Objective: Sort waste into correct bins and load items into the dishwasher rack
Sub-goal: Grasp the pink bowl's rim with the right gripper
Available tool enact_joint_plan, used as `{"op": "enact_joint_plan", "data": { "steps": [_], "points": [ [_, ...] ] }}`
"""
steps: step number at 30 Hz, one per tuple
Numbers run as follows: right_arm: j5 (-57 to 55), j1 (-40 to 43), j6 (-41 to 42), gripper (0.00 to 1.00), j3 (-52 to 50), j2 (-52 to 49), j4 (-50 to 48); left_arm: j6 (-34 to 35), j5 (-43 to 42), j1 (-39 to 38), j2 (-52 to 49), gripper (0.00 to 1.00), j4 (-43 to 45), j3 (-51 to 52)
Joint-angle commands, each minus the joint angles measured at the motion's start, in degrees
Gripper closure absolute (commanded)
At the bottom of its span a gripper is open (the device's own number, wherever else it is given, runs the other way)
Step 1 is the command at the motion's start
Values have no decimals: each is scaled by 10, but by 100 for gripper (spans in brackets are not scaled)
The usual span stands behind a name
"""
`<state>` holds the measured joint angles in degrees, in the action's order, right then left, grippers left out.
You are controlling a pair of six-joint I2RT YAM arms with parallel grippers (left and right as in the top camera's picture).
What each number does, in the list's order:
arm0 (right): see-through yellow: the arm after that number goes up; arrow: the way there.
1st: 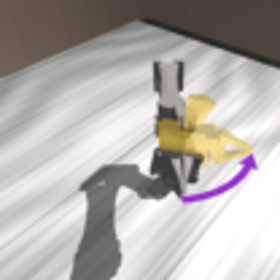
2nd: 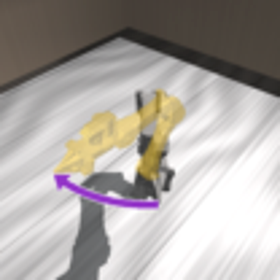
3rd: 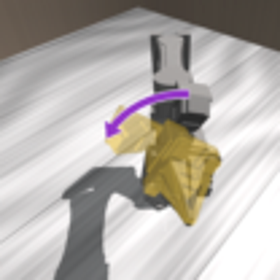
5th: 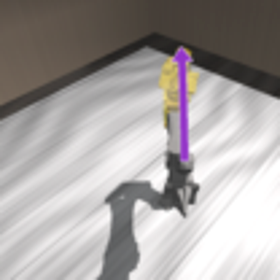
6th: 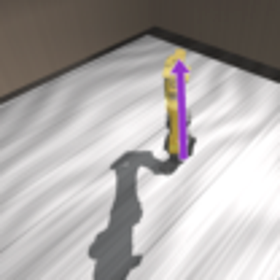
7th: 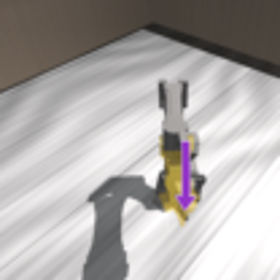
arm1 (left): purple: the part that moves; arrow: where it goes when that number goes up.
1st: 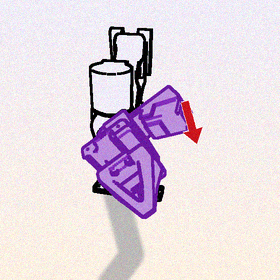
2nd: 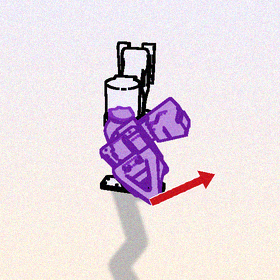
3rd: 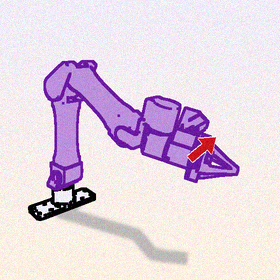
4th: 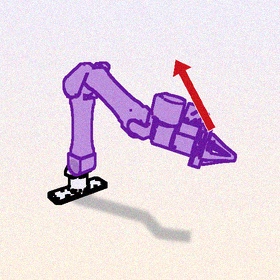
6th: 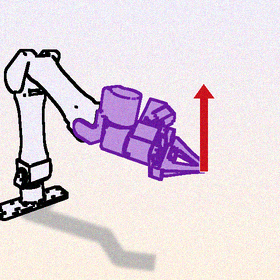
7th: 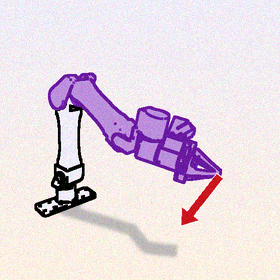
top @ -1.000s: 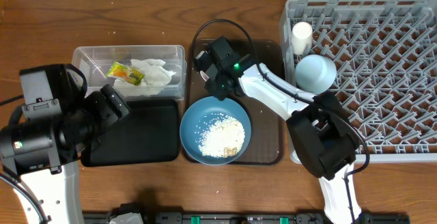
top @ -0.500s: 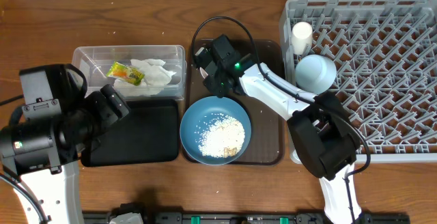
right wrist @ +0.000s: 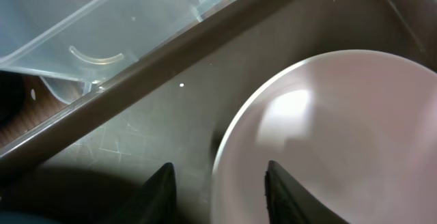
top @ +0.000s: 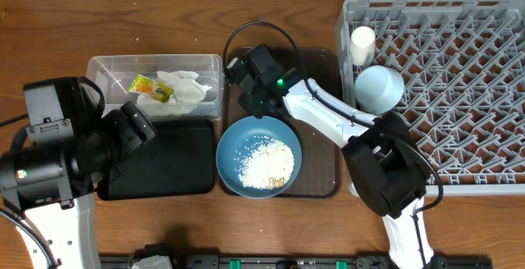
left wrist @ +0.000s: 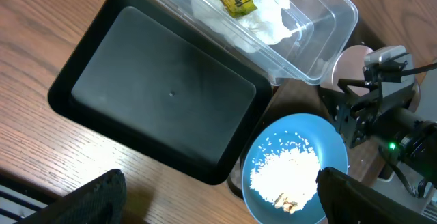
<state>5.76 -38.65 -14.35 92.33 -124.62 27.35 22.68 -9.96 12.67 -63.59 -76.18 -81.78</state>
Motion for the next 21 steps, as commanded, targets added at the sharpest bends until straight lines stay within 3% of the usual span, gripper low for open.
{"op": "enact_joint_plan", "data": {
  "steps": [1, 11, 21],
  "points": [
    [2, 0, -5, 63, 13, 24, -1, 1, 5, 3, -1, 9, -1, -9],
    [2, 0, -5, 75, 13, 24, 7, 1, 5, 3, -1, 9, -1, -9],
    [-13, 0, -7, 78, 13, 24, 25, 1, 5, 3, -1, 9, -1, -9]
  ]
}}
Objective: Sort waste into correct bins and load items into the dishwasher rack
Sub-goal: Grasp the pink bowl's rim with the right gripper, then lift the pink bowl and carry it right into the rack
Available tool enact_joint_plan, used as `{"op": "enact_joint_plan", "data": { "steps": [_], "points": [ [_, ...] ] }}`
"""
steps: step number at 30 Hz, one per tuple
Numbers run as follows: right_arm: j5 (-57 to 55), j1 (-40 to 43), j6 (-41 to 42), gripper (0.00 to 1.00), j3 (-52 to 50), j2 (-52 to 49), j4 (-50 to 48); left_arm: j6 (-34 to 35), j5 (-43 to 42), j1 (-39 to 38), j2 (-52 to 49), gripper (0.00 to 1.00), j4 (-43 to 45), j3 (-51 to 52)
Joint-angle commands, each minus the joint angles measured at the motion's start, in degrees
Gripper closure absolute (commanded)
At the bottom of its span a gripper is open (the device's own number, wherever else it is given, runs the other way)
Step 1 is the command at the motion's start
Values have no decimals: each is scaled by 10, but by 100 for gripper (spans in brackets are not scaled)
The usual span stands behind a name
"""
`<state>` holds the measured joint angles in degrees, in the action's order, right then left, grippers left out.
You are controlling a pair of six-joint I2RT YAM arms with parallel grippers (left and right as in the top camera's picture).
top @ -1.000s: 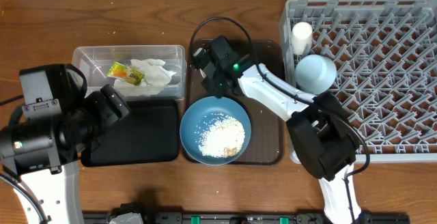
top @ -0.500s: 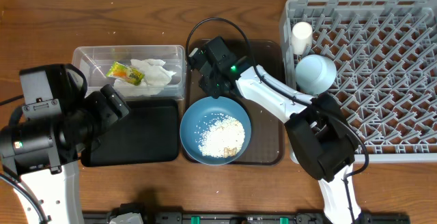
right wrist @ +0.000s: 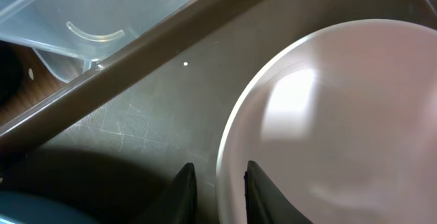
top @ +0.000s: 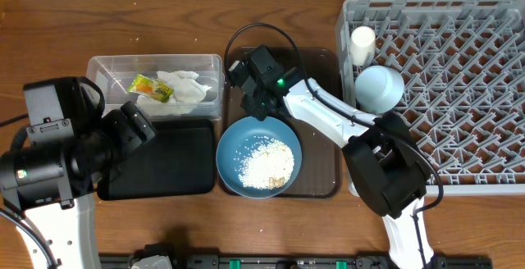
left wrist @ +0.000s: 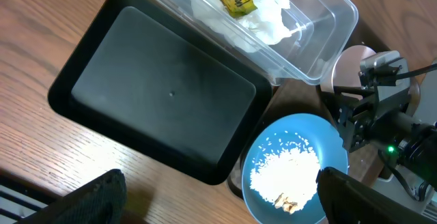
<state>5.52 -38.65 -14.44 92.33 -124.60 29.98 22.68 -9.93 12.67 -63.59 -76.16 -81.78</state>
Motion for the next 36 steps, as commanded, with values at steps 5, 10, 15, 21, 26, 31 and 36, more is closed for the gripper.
{"op": "enact_joint_plan", "data": {
  "steps": [5, 10, 15, 21, 26, 31, 36],
  "points": [
    [-15, 0, -6, 79, 13, 23, -15, 1, 5, 3, -1, 9, -1, -9],
    [-15, 0, -6, 84, 13, 23, -16, 1, 5, 3, -1, 8, -1, -9],
    [-15, 0, -6, 91, 13, 23, -18, 1, 5, 3, -1, 9, -1, -9],
    [-16, 3, -3, 99, 15, 42, -19, 1, 5, 3, -1, 9, -1, -9],
    [-14, 16, 21, 99, 15, 134, 9, 1, 5, 3, -1, 9, -1, -9],
    [-10, 30, 103, 99, 15, 276, 132, 1, 5, 3, -1, 9, -1, -9],
    [-10, 86, 196, 99, 14, 426, 324, 1, 5, 3, -1, 8, -1, -9]
  ]
}}
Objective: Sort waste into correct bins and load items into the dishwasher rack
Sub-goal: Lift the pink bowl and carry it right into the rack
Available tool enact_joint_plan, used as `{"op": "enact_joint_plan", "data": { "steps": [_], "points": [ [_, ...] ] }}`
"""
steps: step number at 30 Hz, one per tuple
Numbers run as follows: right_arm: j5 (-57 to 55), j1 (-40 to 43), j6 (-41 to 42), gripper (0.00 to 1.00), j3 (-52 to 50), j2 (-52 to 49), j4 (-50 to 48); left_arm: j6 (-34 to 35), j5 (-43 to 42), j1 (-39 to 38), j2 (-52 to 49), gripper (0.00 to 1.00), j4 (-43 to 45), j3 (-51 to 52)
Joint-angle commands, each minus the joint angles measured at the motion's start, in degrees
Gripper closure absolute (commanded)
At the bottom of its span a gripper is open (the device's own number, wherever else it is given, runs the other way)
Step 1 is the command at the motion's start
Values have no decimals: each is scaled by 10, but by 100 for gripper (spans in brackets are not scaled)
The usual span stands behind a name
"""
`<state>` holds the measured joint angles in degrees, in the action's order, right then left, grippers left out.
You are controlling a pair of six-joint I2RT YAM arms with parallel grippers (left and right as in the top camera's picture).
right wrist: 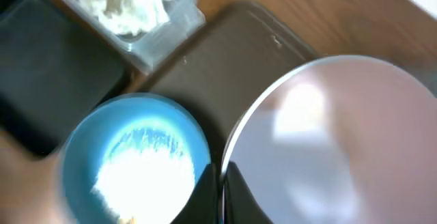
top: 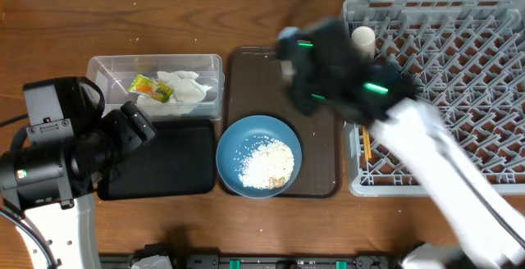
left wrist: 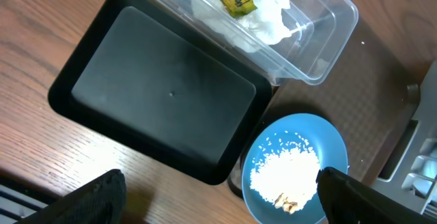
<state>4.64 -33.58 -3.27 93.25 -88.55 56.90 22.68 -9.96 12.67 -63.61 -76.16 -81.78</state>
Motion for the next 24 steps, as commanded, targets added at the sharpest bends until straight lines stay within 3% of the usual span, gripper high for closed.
{"op": "enact_joint_plan", "data": {
  "steps": [1, 5, 9, 16, 21, 24],
  "points": [
    [-2, 52, 100, 99, 5, 91, 87, 1, 5, 3, 0, 9, -1, -9],
    [8, 122, 131, 99, -3, 171, 172, 1, 5, 3, 0, 9, -1, -9],
    [67, 171, 129, 99, -34, 232, 187, 1, 5, 3, 0, 9, -1, -9],
    [185, 226, 128, 99, -147, 297, 135, 1, 5, 3, 0, 9, -1, -9],
    [328, 281, 99, 99, -231, 298, 80, 1, 5, 3, 0, 9, -1, -9],
    [357, 315, 94, 99, -262, 295, 57, 1, 5, 3, 0, 9, -1, -9]
  ]
}}
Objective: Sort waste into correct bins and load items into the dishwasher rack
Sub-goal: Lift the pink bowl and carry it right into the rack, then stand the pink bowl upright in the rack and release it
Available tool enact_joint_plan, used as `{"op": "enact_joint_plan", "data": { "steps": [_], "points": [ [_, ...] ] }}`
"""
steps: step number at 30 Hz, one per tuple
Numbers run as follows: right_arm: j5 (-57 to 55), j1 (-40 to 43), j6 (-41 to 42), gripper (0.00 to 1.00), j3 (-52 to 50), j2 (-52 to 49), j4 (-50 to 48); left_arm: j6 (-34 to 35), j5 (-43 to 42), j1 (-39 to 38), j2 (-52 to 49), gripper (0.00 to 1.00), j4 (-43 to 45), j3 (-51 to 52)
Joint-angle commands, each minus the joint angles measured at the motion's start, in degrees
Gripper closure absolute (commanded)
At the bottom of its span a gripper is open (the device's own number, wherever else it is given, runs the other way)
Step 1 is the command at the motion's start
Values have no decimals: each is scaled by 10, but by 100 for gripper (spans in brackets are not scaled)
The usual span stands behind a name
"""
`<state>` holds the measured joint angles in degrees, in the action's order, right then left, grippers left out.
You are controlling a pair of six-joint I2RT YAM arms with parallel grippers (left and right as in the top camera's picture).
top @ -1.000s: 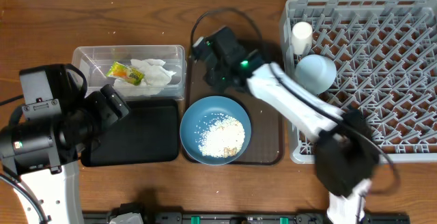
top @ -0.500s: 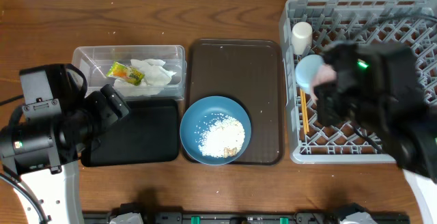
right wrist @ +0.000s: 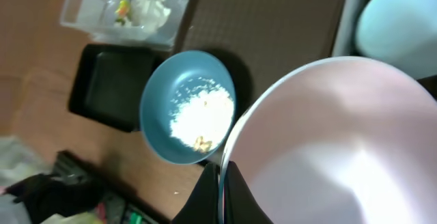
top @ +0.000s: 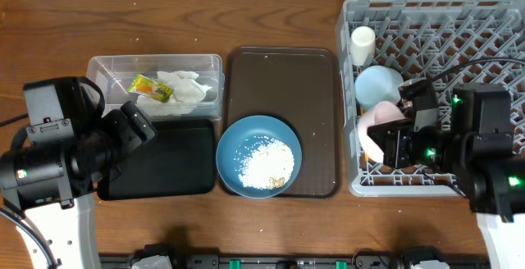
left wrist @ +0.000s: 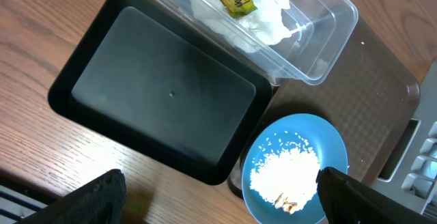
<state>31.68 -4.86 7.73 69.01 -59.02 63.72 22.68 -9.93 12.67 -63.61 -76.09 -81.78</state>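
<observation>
My right gripper (right wrist: 222,185) is shut on the rim of a pink bowl (right wrist: 328,142). In the overhead view the pink bowl (top: 377,134) is held tilted at the left side of the grey dishwasher rack (top: 484,97), just in front of a light blue bowl (top: 376,84). A blue bowl with rice (top: 258,156) sits on the brown tray (top: 283,76). Wrappers and tissue lie in the clear bin (top: 156,84). My left gripper (left wrist: 218,200) hangs open above the black bin (left wrist: 160,94), holding nothing.
A white cup (top: 362,43) stands in the rack's back left corner. The black bin (top: 160,158) lies in front of the clear bin, left of the tray. My left arm (top: 57,154) takes up the table's left side.
My right arm, with the pink bowl, has moved from above the tray's right side to the rack's left front part. The left arm and blue bowl have not moved.
My right gripper stood open around the pink bowl's rim at the back of the brown tray, then its fingers were closer together. Later it was shut on the bowl, off the tray. Now the bowl is at the rack's left side.
</observation>
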Motion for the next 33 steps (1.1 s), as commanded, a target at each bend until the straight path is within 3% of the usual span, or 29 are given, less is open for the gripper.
{"op": "enact_joint_plan", "data": {
  "steps": [1, 9, 21, 33],
  "points": [
    [97, 43, -20, 99, -31, -1, -19, 1, 5, 3, 0, 9, -2, -9],
    [298, 142, -40, 99, -113, -4, -144, 1, 5, 3, 0, 8, -2, -9],
    [481, 224, -53, 99, -239, -42, -276, 1, 5, 3, 0, 9, -2, -9],
    [548, 284, -103, 99, -303, -83, -321, 1, 5, 3, 0, 9, -2, -9]
  ]
}}
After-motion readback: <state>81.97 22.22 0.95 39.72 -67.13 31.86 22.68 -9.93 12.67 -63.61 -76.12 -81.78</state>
